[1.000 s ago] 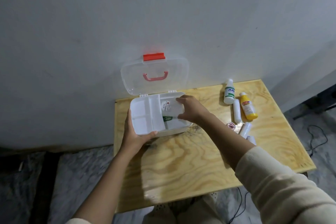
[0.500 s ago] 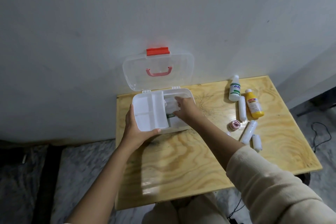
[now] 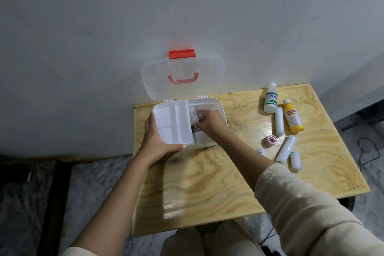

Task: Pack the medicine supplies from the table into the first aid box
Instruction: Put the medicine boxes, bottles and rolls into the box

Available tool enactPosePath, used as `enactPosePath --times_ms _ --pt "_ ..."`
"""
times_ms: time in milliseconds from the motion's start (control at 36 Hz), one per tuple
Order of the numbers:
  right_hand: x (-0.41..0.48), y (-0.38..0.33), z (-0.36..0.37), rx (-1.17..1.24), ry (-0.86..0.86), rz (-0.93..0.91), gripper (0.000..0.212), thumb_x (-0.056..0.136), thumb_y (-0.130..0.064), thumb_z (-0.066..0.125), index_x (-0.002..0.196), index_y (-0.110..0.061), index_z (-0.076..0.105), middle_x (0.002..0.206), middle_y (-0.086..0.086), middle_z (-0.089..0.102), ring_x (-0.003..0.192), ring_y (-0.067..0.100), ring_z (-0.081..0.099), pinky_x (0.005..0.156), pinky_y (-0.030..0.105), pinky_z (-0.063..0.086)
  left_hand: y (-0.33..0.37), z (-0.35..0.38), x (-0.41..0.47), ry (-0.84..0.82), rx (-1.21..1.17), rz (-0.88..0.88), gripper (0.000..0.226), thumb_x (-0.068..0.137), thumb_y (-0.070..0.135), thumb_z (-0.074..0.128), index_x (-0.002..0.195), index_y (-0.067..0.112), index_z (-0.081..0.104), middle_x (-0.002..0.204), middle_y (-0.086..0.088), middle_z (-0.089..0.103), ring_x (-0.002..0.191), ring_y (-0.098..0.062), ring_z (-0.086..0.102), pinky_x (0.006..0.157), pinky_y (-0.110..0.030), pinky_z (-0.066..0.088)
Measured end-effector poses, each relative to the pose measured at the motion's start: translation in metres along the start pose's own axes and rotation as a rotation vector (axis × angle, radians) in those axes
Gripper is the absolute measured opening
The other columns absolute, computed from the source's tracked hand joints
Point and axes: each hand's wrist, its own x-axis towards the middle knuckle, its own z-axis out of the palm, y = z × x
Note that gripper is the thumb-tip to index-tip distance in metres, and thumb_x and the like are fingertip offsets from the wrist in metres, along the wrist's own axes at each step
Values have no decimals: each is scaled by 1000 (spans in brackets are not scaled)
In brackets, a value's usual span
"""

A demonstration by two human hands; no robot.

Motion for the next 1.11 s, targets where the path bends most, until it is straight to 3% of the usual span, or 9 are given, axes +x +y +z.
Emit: enactPosePath --times_ms 139,278,417,500,611,694,778,944,1111 --pt "2 2 2 -15 17 -24 30 81 -12 66 111 -10 65 77 14 67 70 25 58 63 32 45 3 3 -3 41 -9 14 122 46 27 97 142 28 21 133 10 27 123 -11 30 96 -32 36" --pt "5 8 3 -32 36 35 32 81 -17 67 110 -4 63 62 -3 48 54 9 41 48 18 27 3 4 -4 54 -26 17 119 47 26 96 141 29 24 132 10 28 122 -12 33 92 -30 36" --pt "3 6 6 -73 7 29 25 81 -13 64 102 -1 66 71 7 54 55 15 43 48 22 29 4 5 -6 53 -26 8 119 47 27 96 141 29 23 135 7 29 125 -14 32 95 -31 36" --pt "0 1 0 -104 0 7 21 82 -3 58 102 0 64 66 4 52 65 20 48 59 26 39 5 4 -6 49 -19 -2 121 49 27 96 143 30 20 136 9 27 124 -12 31 96 -32 36" --pt "-8 1 -25 -37 163 -71 29 77 7 48 55 -11 53 54 -2 43 52 12 37 52 21 33 5 3 -6 42 -20 -2 120 51 25 95 144 30 19 134 12 26 122 -9 30 96 -31 35" --pt "-19 7 -52 91 435 -105 18 80 3 53 86 1 70 74 7 67 67 14 56 61 16 40 5 4 -4 37 -30 -20 120 50 22 96 143 29 20 136 9 29 122 -11 33 97 -32 37" --pt "-19 28 -75 165 592 -68 18 83 -2 56 96 -2 68 90 11 72 79 16 63 72 21 46 -1 5 -2 31 -24 -52 129 42 35 96 145 31 18 143 5 30 129 -16 34 104 -40 39" --pt "15 100 -110 70 602 278 35 86 -11 50 119 1 51 121 22 52 112 34 48 93 34 38 -4 7 -2 37 -56 -49 130 39 37 95 145 34 20 145 6 30 132 -14 34 107 -40 37" --pt "46 133 -119 -79 481 541 44 91 -25 50 118 8 40 121 27 50 113 41 47 96 44 37 0 8 -4 57 -89 -21 121 34 43 90 134 52 24 141 12 34 126 -7 36 100 -30 37"
